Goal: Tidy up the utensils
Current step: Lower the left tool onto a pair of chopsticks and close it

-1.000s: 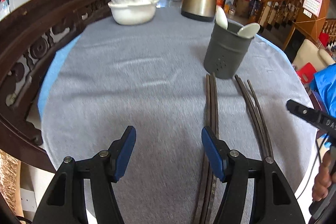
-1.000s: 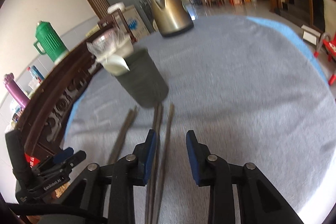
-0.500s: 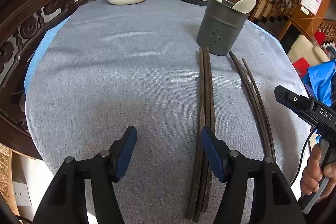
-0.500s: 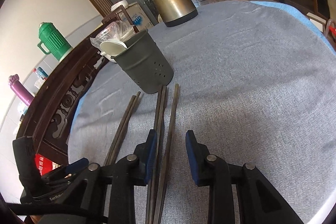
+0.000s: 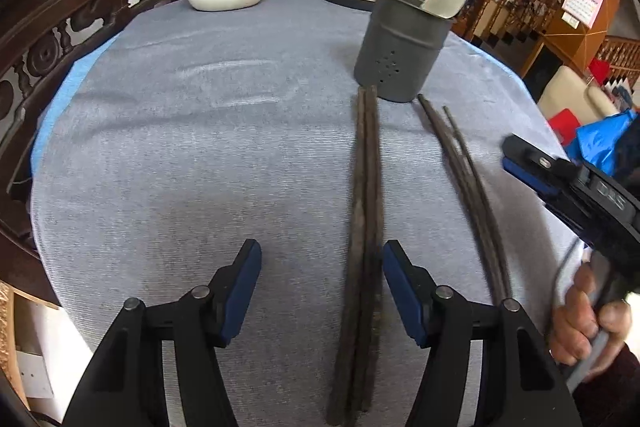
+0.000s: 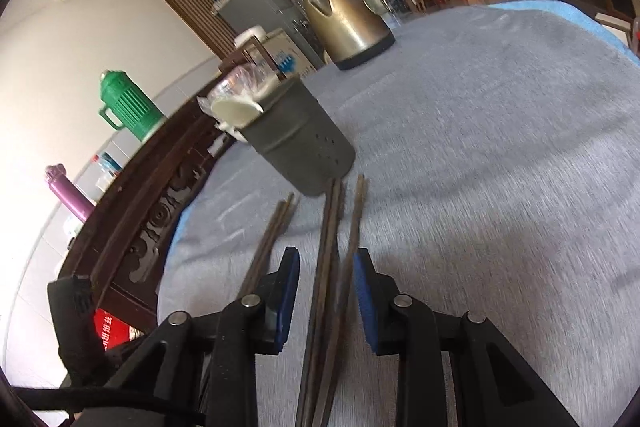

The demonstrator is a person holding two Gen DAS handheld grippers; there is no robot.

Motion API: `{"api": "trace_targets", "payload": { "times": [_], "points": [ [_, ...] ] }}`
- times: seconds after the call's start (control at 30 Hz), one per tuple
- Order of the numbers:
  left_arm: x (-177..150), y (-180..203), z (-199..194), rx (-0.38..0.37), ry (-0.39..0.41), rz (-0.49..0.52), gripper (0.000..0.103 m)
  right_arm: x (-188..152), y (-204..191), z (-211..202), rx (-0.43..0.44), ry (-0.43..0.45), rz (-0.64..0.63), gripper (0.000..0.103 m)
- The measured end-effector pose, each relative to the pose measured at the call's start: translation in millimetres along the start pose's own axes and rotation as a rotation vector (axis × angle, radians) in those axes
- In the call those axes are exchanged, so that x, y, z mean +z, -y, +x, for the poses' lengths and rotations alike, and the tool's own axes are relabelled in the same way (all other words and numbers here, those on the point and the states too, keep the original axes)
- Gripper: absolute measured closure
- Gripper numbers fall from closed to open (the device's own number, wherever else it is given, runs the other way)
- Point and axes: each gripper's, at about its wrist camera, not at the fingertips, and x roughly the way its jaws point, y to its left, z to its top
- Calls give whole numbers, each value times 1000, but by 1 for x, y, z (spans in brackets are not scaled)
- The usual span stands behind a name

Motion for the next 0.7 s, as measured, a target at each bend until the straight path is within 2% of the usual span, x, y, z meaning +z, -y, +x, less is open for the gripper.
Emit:
{"api": "trace_targets", "payload": {
  "times": [0.03, 0.1, 0.27, 0.7],
  "points": [
    [1, 2, 1, -15, -3, -1, 45, 2, 1, 3, 0, 4, 2, 72],
    [1, 4, 2, -56, -10, -13, 46, 9, 6, 8, 5, 14, 31, 72],
    [6, 6, 5, -75, -20, -38, 47, 15, 14, 12, 5, 44, 44, 72],
    [13, 34, 7, 32, -73, 4, 49, 18, 34, 13, 77, 47, 142, 72]
  ]
}}
